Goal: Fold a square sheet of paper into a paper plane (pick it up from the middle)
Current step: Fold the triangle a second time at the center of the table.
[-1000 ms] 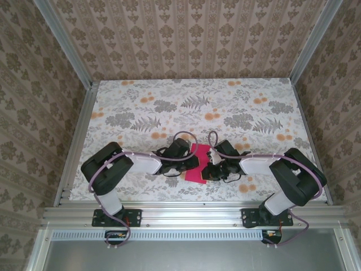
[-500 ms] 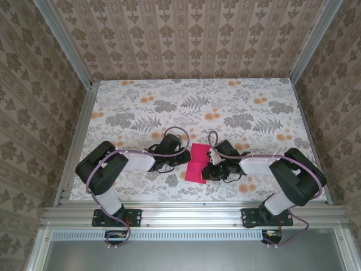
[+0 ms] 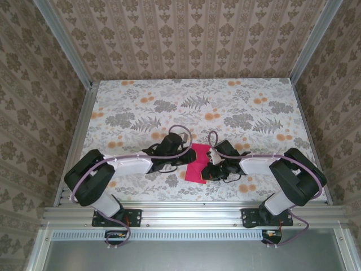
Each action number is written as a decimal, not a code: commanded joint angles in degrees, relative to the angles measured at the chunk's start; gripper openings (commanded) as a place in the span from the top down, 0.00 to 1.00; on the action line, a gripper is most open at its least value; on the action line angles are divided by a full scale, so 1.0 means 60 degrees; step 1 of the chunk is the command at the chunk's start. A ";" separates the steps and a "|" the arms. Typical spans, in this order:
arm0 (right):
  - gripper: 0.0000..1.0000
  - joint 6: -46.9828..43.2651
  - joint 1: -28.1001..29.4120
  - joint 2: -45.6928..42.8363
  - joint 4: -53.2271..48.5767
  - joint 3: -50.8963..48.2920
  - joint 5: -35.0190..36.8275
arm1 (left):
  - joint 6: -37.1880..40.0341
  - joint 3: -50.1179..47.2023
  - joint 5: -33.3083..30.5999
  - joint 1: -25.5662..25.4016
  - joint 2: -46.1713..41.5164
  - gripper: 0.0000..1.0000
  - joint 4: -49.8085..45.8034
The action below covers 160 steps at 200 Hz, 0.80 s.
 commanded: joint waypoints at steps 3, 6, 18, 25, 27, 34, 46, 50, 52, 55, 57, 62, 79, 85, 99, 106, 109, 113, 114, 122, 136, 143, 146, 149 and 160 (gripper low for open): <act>0.87 -0.0053 0.0097 0.0710 -0.1083 -0.0466 0.1049 | -0.0484 0.0046 0.0213 -0.0161 0.0679 0.82 0.0579; 0.87 -0.0046 0.0097 0.0716 -0.1090 -0.0460 0.1036 | -0.0522 0.0047 0.0243 -0.0171 0.0770 0.82 0.0654; 0.87 -0.0064 0.0097 0.0736 -0.1069 -0.0466 0.1012 | -0.0571 0.0110 0.0281 -0.0224 0.1009 0.82 0.0827; 0.87 -0.0070 0.0098 0.0732 -0.1055 -0.0466 0.1004 | -0.0529 0.0151 0.0239 -0.0232 0.1139 0.83 0.0768; 0.87 -0.0071 0.0098 0.0735 -0.1059 -0.0466 0.1005 | -0.0517 0.0168 0.0221 -0.0242 0.1156 0.83 0.0748; 0.87 -0.0064 0.0097 0.0733 -0.1062 -0.0467 0.1013 | -0.0470 0.0166 0.0167 -0.0238 0.1265 0.83 0.0703; 0.87 -0.0064 0.0098 0.0737 -0.1035 -0.0488 0.1005 | -0.0420 0.0117 0.0070 -0.0187 0.1391 0.83 0.0729; 0.87 -0.0068 0.0097 0.0736 -0.1028 -0.0487 0.1005 | -0.0407 0.0048 0.0069 -0.0153 0.1430 0.83 0.0799; 0.87 -0.0060 0.0097 0.0733 -0.1032 -0.0489 0.1005 | -0.0406 0.0025 0.0091 -0.0134 0.1448 0.83 0.0854; 0.87 -0.0057 0.0097 0.0732 -0.1018 -0.0494 0.1004 | -0.0398 -0.0023 0.0084 -0.0109 0.1465 0.83 0.0924; 0.87 -0.0057 0.0097 0.0728 -0.1012 -0.0495 0.1005 | -0.0404 -0.0059 0.0091 -0.0083 0.1479 0.83 0.0974; 0.87 -0.0057 0.0098 0.0734 -0.1011 -0.0507 0.0984 | -0.0366 -0.0119 0.0112 -0.0020 0.1498 0.83 0.1067; 0.87 -0.0054 0.0097 0.0746 -0.1004 -0.0524 0.0975 | -0.0201 -0.0341 0.0091 0.0226 0.1499 0.83 0.1253; 0.88 -0.0052 0.0090 0.0746 -0.0991 -0.0524 0.0961 | -0.0134 -0.0404 0.0109 0.0334 0.1471 0.83 0.1314; 0.87 -0.0057 0.0094 0.0770 -0.0968 -0.0524 0.0949 | 0.0056 -0.0524 0.0120 0.0577 0.1399 0.82 0.1322; 0.87 -0.0064 0.0097 0.0787 -0.0972 -0.0524 0.0934 | 0.0135 -0.0581 0.0155 0.0705 0.1347 0.82 0.1345; 0.87 -0.0051 0.0097 0.0814 -0.0956 -0.0532 0.0932 | 0.0160 -0.0606 0.0169 0.0751 0.1319 0.82 0.1356; 0.87 -0.0055 0.0102 0.0816 -0.0960 -0.0512 0.0932 | 0.0188 -0.0628 0.0196 0.0831 0.1285 0.82 0.1348; 0.87 -0.0063 0.0100 0.0818 -0.0963 -0.0511 0.0932 | 0.0206 -0.0638 0.0206 0.0842 0.1275 0.82 0.1355; 0.87 -0.0071 0.0097 0.0848 -0.0957 -0.0502 0.0914 | 0.0288 -0.0685 0.0274 0.0974 0.1201 0.82 0.1339; 0.87 -0.0072 0.0098 0.0852 -0.0968 -0.0495 0.0917 | 0.0438 -0.0698 0.0356 0.1152 0.1049 0.82 0.1201; 0.87 -0.0072 0.0098 0.0852 -0.0979 -0.0490 0.0932 | 0.0505 -0.0680 0.0405 0.1229 0.0969 0.82 0.1136; 0.87 -0.0070 0.0097 0.0855 -0.0962 -0.0493 0.0932 | 0.0527 -0.0684 0.0417 0.1250 0.0927 0.82 0.1108; 0.87 -0.0072 0.0097 0.0857 -0.0973 -0.0482 0.0932 | 0.0551 -0.0683 0.0435 0.1269 0.0891 0.82 0.1066; 0.87 -0.0083 0.0097 0.0868 -0.0977 -0.0466 0.0932 | 0.0587 -0.0691 0.0498 0.1322 0.0707 0.82 0.0996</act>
